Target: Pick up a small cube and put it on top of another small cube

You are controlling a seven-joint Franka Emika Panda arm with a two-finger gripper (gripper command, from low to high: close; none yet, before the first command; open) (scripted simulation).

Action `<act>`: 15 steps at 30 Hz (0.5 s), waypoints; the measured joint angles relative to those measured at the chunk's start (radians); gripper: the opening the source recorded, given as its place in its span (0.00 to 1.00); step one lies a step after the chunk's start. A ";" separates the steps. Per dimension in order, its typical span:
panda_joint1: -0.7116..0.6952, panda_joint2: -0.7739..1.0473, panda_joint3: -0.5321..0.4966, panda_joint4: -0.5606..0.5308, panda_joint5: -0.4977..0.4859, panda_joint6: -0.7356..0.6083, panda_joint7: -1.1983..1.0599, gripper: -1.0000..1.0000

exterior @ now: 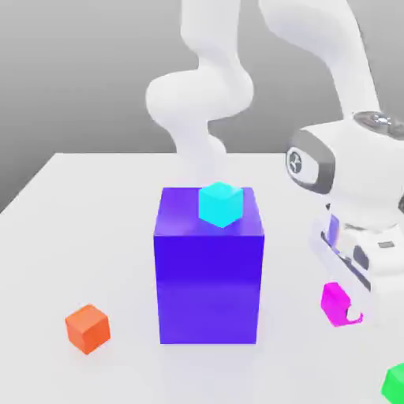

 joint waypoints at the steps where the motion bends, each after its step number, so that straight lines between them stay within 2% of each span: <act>1: 0.002 0.015 0.002 0.036 0.002 -0.021 0.018 0.00; 7: 0.025 0.109 0.002 0.254 0.030 -0.149 0.113 0.00; 11: 0.021 0.227 0.014 0.309 0.056 -0.088 0.121 0.00; 12: 0.018 0.254 0.018 0.312 0.061 -0.064 0.118 1.00; 15: 0.018 0.254 0.018 0.312 0.061 -0.064 0.118 1.00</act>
